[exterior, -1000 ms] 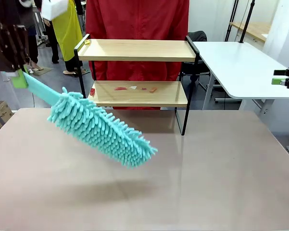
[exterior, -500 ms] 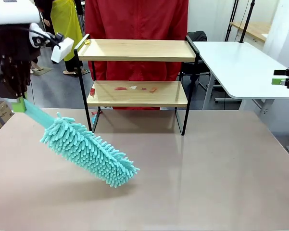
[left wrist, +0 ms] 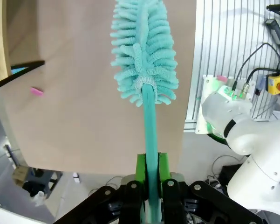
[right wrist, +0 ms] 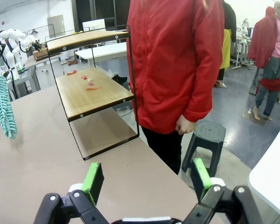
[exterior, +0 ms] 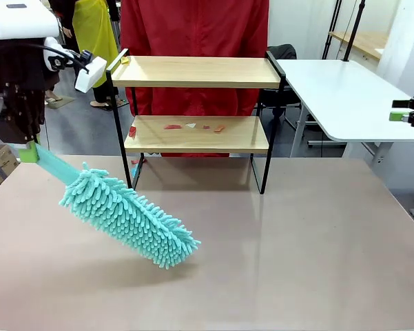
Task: Clean the shelf.
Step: Clean the specific section of the Shelf indicated by the human with the Duster.
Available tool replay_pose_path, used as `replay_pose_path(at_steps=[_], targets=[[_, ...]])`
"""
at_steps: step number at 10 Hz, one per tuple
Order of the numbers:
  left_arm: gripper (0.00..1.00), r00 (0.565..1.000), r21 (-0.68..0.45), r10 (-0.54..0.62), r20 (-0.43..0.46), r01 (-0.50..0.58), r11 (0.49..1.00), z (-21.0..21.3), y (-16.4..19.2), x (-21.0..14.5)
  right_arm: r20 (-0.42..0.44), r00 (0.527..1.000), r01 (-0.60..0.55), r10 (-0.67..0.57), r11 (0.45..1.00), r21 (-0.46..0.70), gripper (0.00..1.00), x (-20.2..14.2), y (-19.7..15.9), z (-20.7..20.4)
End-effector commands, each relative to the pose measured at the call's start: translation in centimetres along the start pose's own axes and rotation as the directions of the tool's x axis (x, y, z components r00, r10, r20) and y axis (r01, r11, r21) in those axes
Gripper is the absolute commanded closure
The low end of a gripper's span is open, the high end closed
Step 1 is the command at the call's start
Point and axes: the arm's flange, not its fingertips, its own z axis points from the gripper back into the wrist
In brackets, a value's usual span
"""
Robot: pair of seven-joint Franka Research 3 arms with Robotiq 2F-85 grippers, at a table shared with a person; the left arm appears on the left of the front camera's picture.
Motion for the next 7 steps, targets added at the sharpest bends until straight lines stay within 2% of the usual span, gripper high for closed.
replay_pose_path(at_steps=[1,7], targets=[[0.87,1.0,-0.004,-0.012,-0.001,0.012,1.0,0.38,0.05,-0.09,0.0,1.0,-0.004,0.004,1.0,-0.001,0.0,0.2,-0.01,-0.04],[0.87,1.0,-0.004,-0.012,-0.001,0.012,1.0,0.38,0.05,-0.09,0.0,1.0,-0.004,0.004,1.0,-0.001,0.0,0.2,-0.01,-0.04]])
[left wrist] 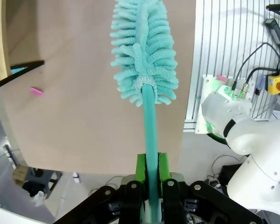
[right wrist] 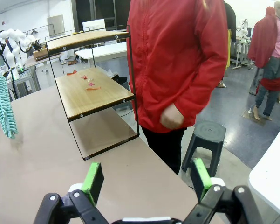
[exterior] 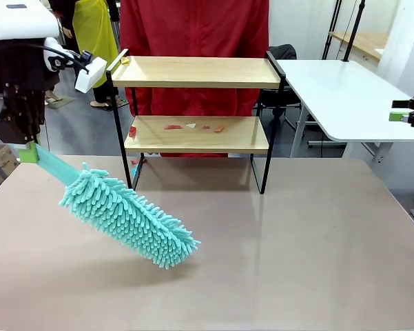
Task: Clean the shelf.
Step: Clean the specific section of the Shelf indicated by the human with the Duster.
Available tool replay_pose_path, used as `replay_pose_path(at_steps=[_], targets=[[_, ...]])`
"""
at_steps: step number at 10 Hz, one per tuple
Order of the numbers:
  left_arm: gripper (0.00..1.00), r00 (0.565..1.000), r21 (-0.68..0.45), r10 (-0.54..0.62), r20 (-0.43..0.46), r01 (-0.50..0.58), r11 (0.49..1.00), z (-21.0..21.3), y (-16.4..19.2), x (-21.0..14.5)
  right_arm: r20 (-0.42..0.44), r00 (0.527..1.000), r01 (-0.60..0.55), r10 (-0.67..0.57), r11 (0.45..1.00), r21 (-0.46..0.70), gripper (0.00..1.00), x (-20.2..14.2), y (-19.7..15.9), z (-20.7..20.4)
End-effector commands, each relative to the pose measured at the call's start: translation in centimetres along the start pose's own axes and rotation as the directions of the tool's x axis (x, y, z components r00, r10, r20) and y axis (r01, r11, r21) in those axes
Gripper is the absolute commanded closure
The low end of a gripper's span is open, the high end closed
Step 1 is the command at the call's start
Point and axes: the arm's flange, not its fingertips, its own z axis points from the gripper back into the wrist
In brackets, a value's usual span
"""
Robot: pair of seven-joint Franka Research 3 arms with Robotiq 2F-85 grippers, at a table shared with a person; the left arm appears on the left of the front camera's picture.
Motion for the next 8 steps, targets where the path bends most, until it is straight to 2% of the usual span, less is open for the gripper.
replay_pose_path(at_steps=[1,8], targets=[[0.87,1.0,-0.003,-0.011,-0.001,0.011,1.0,0.39,0.06,-0.09,0.0,1.0,-0.004,0.004,1.0,-0.001,0.0,0.2,-0.01,-0.04],[0.87,1.0,-0.003,-0.011,-0.001,0.011,1.0,0.39,0.06,-0.09,0.0,1.0,-0.004,0.004,1.0,-0.001,0.0,0.2,-0.01,-0.04]])
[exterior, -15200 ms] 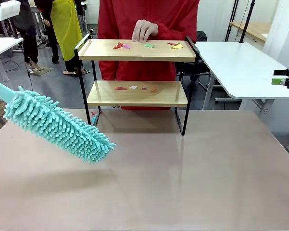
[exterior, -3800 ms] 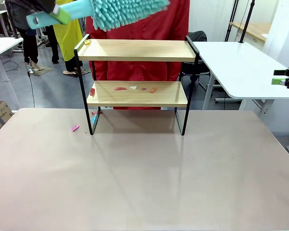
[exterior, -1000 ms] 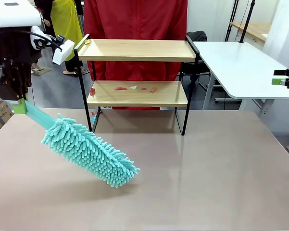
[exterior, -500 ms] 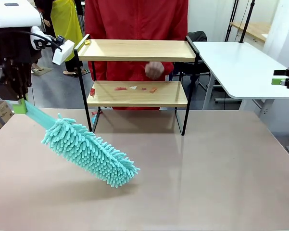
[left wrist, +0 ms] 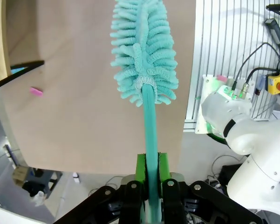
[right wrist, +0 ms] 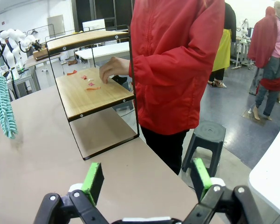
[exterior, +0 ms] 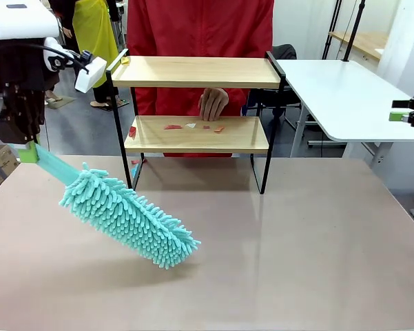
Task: Clean the shelf.
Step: Clean the specific section of the Shelf indicated by the human with the Duster.
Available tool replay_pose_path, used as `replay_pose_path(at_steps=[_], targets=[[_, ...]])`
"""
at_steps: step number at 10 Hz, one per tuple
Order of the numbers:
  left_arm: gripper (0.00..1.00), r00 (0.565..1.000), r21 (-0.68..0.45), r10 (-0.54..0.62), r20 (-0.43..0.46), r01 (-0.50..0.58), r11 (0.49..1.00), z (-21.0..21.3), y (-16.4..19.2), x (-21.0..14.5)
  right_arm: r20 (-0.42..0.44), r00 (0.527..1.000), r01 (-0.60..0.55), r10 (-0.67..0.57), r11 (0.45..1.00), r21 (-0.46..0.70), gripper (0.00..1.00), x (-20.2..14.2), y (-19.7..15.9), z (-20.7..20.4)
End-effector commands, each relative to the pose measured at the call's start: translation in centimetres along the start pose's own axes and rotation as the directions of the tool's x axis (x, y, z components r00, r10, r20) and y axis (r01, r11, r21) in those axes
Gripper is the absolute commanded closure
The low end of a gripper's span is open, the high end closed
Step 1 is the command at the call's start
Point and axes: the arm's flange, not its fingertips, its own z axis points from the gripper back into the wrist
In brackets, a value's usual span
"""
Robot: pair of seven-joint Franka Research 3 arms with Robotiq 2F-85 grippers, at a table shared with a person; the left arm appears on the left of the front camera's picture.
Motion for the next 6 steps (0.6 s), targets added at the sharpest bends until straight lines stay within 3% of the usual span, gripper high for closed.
replay_pose_path(at_steps=[1,6], targets=[[0.87,1.0,-0.003,-0.011,-0.001,0.011,1.0,0.39,0.06,-0.09,0.0,1.0,-0.004,0.004,1.0,-0.001,0.0,0.2,-0.01,-0.04],[0.87,1.0,-0.003,-0.011,-0.001,0.011,1.0,0.39,0.06,-0.09,0.0,1.0,-0.004,0.004,1.0,-0.001,0.0,0.2,-0.01,-0.04]])
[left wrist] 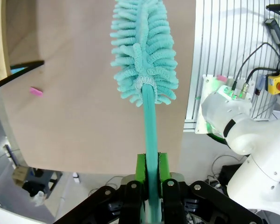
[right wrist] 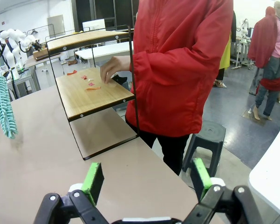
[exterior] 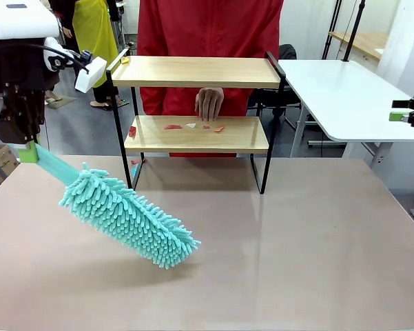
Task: Clean the shelf.
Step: Clean the specific section of the Shelf indicated by the human with the Duster.
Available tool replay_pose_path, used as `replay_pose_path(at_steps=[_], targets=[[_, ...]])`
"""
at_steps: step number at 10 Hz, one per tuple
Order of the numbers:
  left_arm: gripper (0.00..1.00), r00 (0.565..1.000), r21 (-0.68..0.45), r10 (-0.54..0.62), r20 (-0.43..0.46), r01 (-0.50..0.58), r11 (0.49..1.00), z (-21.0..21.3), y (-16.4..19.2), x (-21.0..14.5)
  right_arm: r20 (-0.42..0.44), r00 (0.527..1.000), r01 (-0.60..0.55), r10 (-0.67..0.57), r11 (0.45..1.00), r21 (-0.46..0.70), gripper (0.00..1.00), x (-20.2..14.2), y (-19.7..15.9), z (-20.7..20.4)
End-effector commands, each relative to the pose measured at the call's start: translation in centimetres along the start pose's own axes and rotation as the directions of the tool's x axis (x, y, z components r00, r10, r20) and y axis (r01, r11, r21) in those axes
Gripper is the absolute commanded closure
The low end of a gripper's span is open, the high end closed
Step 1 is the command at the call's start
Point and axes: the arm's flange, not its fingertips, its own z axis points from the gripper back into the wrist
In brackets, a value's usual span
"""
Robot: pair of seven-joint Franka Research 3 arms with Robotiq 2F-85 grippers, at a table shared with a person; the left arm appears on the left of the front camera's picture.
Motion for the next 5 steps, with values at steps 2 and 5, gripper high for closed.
replay_pose_path(at_steps=[2,5], targets=[[0.87,1.0,-0.003,-0.011,-0.001,0.011,1.0,0.39,0.06,-0.09,0.0,1.0,-0.004,0.004,1.0,-0.001,0.0,0.2,-0.01,-0.04],[0.87,1.0,0.0,0.0,0.0,0.0,1.0,0.0,0.0,0.0,0.0,1.0,-0.004,0.004,1.0,-0.001,0.0,0.2,-0.01,-0.04]])
